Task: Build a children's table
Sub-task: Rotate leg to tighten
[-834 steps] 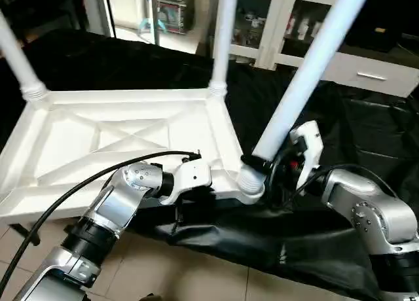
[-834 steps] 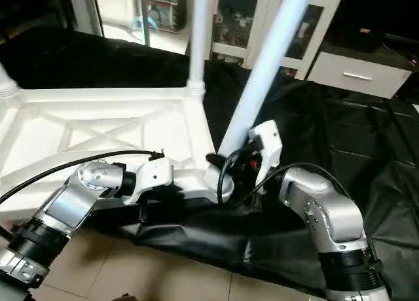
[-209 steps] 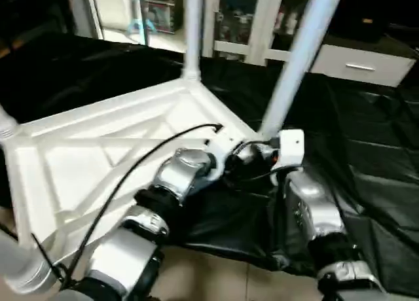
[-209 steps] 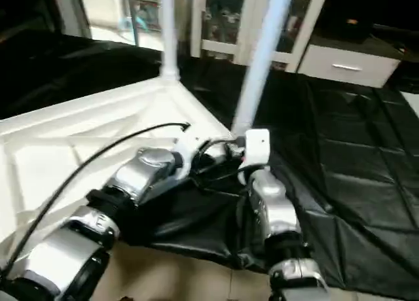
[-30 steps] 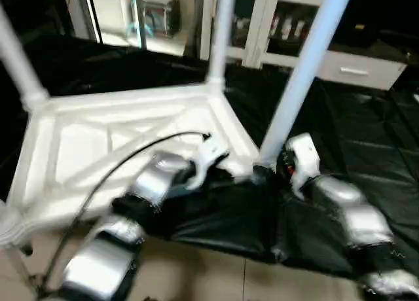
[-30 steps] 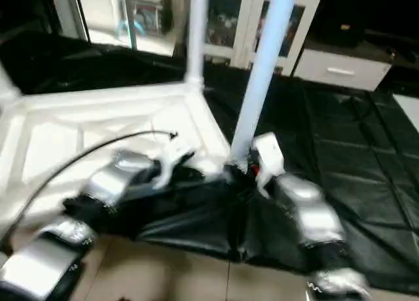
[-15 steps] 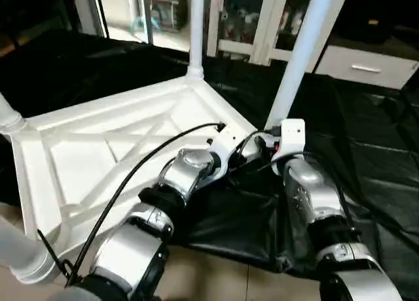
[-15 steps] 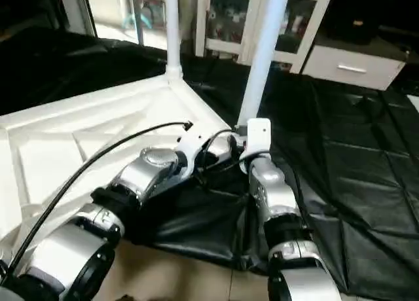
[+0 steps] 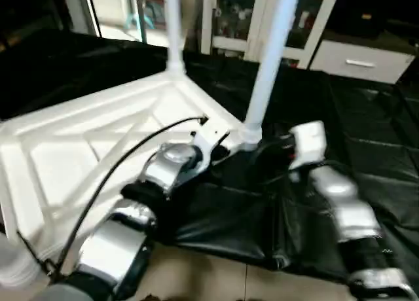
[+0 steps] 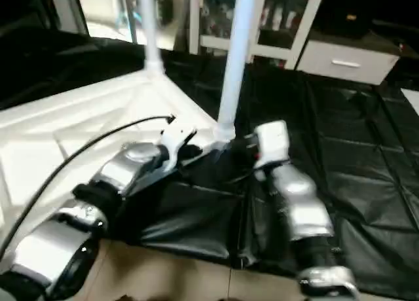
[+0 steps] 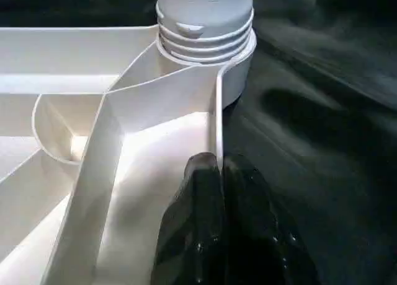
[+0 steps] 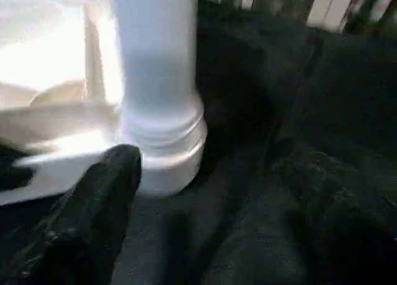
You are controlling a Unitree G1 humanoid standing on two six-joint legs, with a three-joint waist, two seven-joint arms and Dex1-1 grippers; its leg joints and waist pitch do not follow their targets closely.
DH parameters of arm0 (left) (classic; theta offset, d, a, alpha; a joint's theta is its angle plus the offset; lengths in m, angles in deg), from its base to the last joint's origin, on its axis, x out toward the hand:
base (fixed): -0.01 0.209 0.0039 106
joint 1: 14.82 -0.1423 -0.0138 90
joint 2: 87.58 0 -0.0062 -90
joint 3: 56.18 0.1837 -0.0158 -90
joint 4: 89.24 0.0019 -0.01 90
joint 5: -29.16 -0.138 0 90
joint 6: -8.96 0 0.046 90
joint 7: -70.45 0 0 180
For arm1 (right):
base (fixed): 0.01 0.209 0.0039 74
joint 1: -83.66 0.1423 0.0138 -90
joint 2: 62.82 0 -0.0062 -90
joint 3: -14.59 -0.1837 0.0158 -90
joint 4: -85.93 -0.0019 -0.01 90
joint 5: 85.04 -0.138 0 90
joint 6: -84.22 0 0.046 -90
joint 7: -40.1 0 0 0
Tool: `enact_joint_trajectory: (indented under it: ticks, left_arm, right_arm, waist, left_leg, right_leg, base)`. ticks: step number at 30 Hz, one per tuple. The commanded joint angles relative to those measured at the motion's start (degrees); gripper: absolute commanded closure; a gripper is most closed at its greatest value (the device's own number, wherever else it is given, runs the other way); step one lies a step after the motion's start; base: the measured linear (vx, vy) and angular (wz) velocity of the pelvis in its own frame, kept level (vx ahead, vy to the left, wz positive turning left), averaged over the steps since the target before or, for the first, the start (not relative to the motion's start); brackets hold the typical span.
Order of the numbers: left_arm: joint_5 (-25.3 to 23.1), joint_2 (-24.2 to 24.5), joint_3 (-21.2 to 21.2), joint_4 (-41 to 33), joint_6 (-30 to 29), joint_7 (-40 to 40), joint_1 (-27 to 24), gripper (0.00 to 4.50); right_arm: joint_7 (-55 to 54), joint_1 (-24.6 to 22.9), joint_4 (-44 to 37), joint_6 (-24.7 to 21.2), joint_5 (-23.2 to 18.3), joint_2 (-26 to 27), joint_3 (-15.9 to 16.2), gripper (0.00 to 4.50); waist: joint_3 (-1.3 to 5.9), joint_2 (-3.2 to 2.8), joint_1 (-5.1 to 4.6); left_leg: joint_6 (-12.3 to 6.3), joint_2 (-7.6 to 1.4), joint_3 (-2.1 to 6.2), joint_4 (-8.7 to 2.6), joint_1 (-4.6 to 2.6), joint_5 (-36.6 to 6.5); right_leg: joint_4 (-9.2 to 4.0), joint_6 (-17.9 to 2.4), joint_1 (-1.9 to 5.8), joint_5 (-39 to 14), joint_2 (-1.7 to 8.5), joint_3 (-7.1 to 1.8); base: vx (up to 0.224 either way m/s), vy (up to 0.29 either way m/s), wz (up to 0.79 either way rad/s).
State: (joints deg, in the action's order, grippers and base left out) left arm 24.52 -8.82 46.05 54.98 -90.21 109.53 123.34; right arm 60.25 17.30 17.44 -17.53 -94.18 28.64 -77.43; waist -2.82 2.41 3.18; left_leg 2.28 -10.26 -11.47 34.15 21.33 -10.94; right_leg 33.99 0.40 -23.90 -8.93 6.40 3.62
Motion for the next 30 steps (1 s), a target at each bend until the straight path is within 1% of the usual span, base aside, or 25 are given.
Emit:
enact_joint_trajectory:
  ticks: [1, 2, 3, 4, 5, 6, 7, 8, 9, 10, 11, 12, 13, 16, 19, 20, 21, 22, 24, 25, 26, 27, 30]
  left_arm:
    - [1.1, 0.6, 3.0, -2.8, 1.9, 9.1, -3.1, 4.5]
    - [1.2, 1.0, 3.6, -3.6, 1.6, 11.0, -3.8, 4.5]
    - [1.4, 2.5, 5.8, -6.3, 2.4, 16.9, -5.7, 4.5]
    - [1.4, 2.5, 5.8, -6.3, 2.4, 16.9, -5.7, 4.5]
    - [1.8, 3.5, 7.1, -8.2, 2.7, 20.4, -6.9, 4.5]
    - [2.2, 4.3, 8.1, -9.9, 2.8, 23.0, -7.9, 4.5]
    - [2.6, 4.8, 8.8, -11.3, 2.8, 25.1, -8.6, 4.5]
    - [3.2, 5.4, 9.6, -13.0, 2.5, 27.6, -9.5, 4.5]
    - [3.6, 5.8, 10.1, -14.1, 2.3, 29.2, -10.0, 4.5]
    - [4.0, 6.3, 10.7, -15.8, 1.6, 31.2, -10.7, 4.5]
    - [4.1, 6.4, 10.8, -16.2, 1.4, 31.7, -10.9, 4.5]
    - [4.1, 6.5, 10.9, -16.6, 1.1, 32.0, -11.0, 4.5]
    - [3.9, 6.7, 10.9, -17.2, 0.7, 32.4, -11.1, 4.5]
    - [3.6, 6.9, 10.9, -17.8, 0.4, 32.7, -11.2, 4.5]
    - [3.4, 7.0, 10.9, -18.6, 0.0, 33.3, -11.3, 4.5]
    - [3.4, 7.1, 10.9, -18.7, 0.0, 33.4, -11.3, 4.5]
    - [3.4, 7.1, 10.9, -18.7, 0.0, 33.4, -11.3, 4.5]
    - [3.4, 7.3, 10.9, -19.3, -0.4, 33.6, -11.4, 4.5]
    - [3.4, 7.6, 10.9, -20.0, -0.9, 33.7, -11.5, 4.5]
    - [3.4, 7.7, 10.9, -20.1, -1.0, 33.8, -11.5, 4.5]
    - [3.3, 7.7, 10.9, -20.2, -1.0, 33.8, -11.5, 4.5]
    - [3.3, 7.7, 10.9, -20.2, -1.1, 33.8, -11.5, 4.5]
    - [3.2, 8.0, 10.7, -20.5, -1.4, 33.9, -11.6, 4.5]
  right_arm:
    - [7.0, -1.4, -3.3, -3.1, -3.3, -2.5, -0.6, 0.09]
    - [9.3, -1.7, -4.2, -3.9, -4.4, -3.4, -0.7, 0.03]
    - [18.1, -3.3, -7.5, -6.9, -7.9, -7.1, 0.6, 0.03]
    - [18.1, -3.3, -7.5, -6.9, -7.9, -7.1, 0.6, 0.03]
    - [23.5, -4.7, -9.1, -7.2, -8.8, -10.0, 2.0, 0.03]
    - [27.7, -6.0, -9.8, -7.5, -9.3, -12.4, 3.0, 0.03]
    - [30.5, -6.8, -10.3, -7.7, -9.8, -14.0, 3.7, 0.03]
    - [33.4, -7.7, -10.6, -7.4, -10.0, -15.7, 4.5, 0.03]
    - [35.1, -8.3, -10.8, -7.2, -10.1, -16.7, 5.0, 0.03]
    - [37.5, -8.9, -11.0, -7.5, -10.4, -18.0, 5.6, 0.03]
    - [38.0, -9.0, -11.1, -7.6, -10.6, -18.3, 5.8, 0.03]
    - [38.5, -9.0, -10.9, -7.2, -10.1, -18.7, 6.1, 0.03]
    - [39.2, -8.8, -10.6, -6.3, -8.9, -19.3, 6.7, 0.03]
    - [40.0, -8.1, -9.5, -4.6, -6.5, -19.8, 8.3, 0.03]
    - [39.9, -7.0, -8.8, -3.8, -5.7, -19.3, 9.4, 0.03]
    - [40.0, -6.8, -8.7, -3.9, -5.8, -19.1, 9.6, 0.03]
    - [40.0, -6.8, -8.7, -4.0, -5.8, -19.0, 9.6, 0.03]
    - [41.2, -6.5, -8.4, -2.9, -4.9, -19.3, 10.7, 0.03]
    - [42.1, -6.2, -7.6, -2.1, -4.1, -19.4, 11.5, 0.03]
    - [42.2, -6.1, -7.4, -2.1, -4.0, -19.4, 11.5, 0.18]
    - [42.2, -6.0, -7.3, -2.1, -4.0, -19.3, 11.4, 0.18]
    - [42.3, -5.8, -7.2, -2.2, -4.1, -19.2, 11.3, 0.29]
    - [42.8, -5.4, -6.7, -2.0, -4.2, -19.3, 11.1, 0.49]
  waist:
    - [3.48, 0.96, 0.45]
    - [3.47, 0.93, 0.61]
    - [3.27, 0.78, 0.91]
    - [3.3, 0.76, 1.23]
    - [3.24, 0.65, 1.36]
    - [3.2, 0.66, 1.62]
    - [3.05, 0.56, 2.01]
    - [3.02, 0.48, 2.08]
    - [3.02, 0.62, 2.16]
    - [2.99, 0.7, 2.14]
    - [3.12, 0.8, 2.14]
    - [3.06, 0.91, 2.16]
    - [3.09, 0.84, 2.21]
    - [3.05, 0.88, 2.21]
    - [3.15, 0.91, 2.17]
    - [3.19, 0.75, 2.18]
    - [3.24, 0.84, 2.16]
    - [3.25, 0.78, 2.17]
    - [3.3, 0.82, 2.02]
    - [3.31, 0.84, 2.01]
    - [3.29, 0.86, 1.99]
    - [3.28, 0.99, 1.95]
    - [3.25, 1.01, 1.9]
  left_leg:
    - [-4.94, -2.55, 0.95, -4.2, -0.78, -11.8]
    - [-4.87, -2.68, 1.01, -4.26, -0.82, -12.5]
    - [-4.73, -2.91, 1.08, -4.4, -0.9, -14.0]
    - [-4.53, -3.11, 1.04, -4.4, -1.14, -14.1]
    - [-4.18, -3.13, 1.06, -4.52, -1.24, -14.8]
    - [-3.89, -3.28, 1.15, -4.63, -1.12, -15.0]
    - [-3.36, -3.43, 1.02, -4.68, -1.6, -16.1]
    - [-2.9, -3.52, 1.06, -4.79, -1.6, -16.6]
    - [-2.07, -3.55, 1.15, -4.95, -1.5, -17.3]
    - [-1.87, -3.48, 1.1, -4.96, -1.55, -17.6]
    - [-1.67, -3.47, 1.24, -4.97, -1.29, -17.3]
    - [-1.71, -3.42, 1.19, -4.96, -1.28, -17.2]
    - [-1.6, -3.4, 1.21, -4.94, -1.39, -17.1]
    - [-1.26, -3.34, 1.31, -4.96, -1.13, -16.6]
    - [-1.25, -3.29, 1.38, -4.93, -1.01, -16.0]
    - [-1.29, -3.34, 1.41, -4.95, -1.05, -15.6]
    - [-1.48, -3.32, 1.39, -4.91, -0.99, -15.1]
    - [-1.52, -3.32, 1.38, -4.89, -0.96, -14.9]
    - [-1.94, -3.29, 1.31, -4.79, -0.87, -14.3]
    - [-2.03, -3.29, 1.28, -4.75, -0.92, -14.2]
    - [-2.28, -3.26, 1.25, -4.72, -0.88, -13.9]
    - [-2.45, -3.22, 1.24, -4.7, -0.85, -13.8]
    - [-2.47, -3.26, 1.3, -4.72, -0.88, -14.3]
  right_leg:
    - [-4.06, -12.9, 2.97, -13.7, 2.37, -1.98]
    - [-4.11, -12.6, 3.1, -14.6, 2.45, -2.02]
    - [-4.31, -12.3, 3.0, -16.0, 2.47, -2.1]
    - [-4.29, -12.1, 2.86, -16.0, 2.53, -2.21]
    - [-4.3, -12.3, 2.69, -16.4, 2.47, -2.2]
    - [-4.28, -12.0, 2.89, -16.7, 2.56, -2.2]
    - [-4.49, -12.0, 2.46, -17.5, 2.66, -2.32]
    - [-4.45, -12.0, 2.45, -17.6, 2.71, -2.37]
    - [-4.43, -12.1, 2.53, -18.2, 2.8, -2.33]
    - [-4.54, -12.0, 2.37, -18.7, 2.78, -2.33]
    - [-4.4, -11.9, 2.7, -18.7, 2.97, -2.33]
    - [-4.49, -11.8, 2.55, -18.9, 2.94, -2.37]
    - [-4.54, -11.6, 2.48, -19.5, 2.98, -2.38]
    - [-4.64, -10.9, 2.57, -20.6, 3.09, -2.37]
    - [-4.55, -10.5, 2.64, -20.4, 3.06, -2.34]
    - [-4.44, -10.8, 2.63, -19.6, 3.03, -2.34]
    - [-4.29, -11.1, 2.72, -18.3, 2.93, -2.33]
    - [-4.21, -11.3, 2.74, -17.8, 2.93, -2.31]
    - [-4.0, -12.1, 2.82, -15.9, 2.87, -2.28]
    - [-3.99, -12.3, 2.83, -15.7, 2.9, -2.29]
    - [-3.97, -12.5, 2.86, -15.5, 2.85, -2.3]
    - [-3.99, -12.4, 2.92, -15.8, 2.84, -2.29]
    - [-4.08, -12.2, 2.88, -17.2, 2.9, -2.29]
  base:
    - [0.0, 0.0, 0.0]
    - [0.0, 0.0, 0.0]
    - [0.0, 0.0, 0.0]
    - [0.0, 0.0, 0.0]
    - [0.0, 0.0, 0.0]
    - [0.0, 0.0, 0.0]
    - [0.0, 0.0, 0.0]
    - [0.0, 0.0, 0.0]
    - [0.0, 0.0, 0.0]
    - [0.0, 0.0, 0.0]
    - [0.0, 0.0, 0.0]
    - [0.0, 0.0, 0.0]
    - [0.0, 0.0, 0.0]
    - [0.0, 0.0, 0.0]
    - [0.0, 0.0, 0.0]
    - [0.0, 0.0, 0.0]
    - [0.0, 0.0, 0.0]
    - [0.0, 0.0, 0.0]
    - [0.0, 0.0, 0.0]
    - [0.0, 0.0, 0.0]
    - [0.0, 0.0, 0.0]
    - [0.0, 0.0, 0.0]
    - [0.0, 0.0, 0.0]
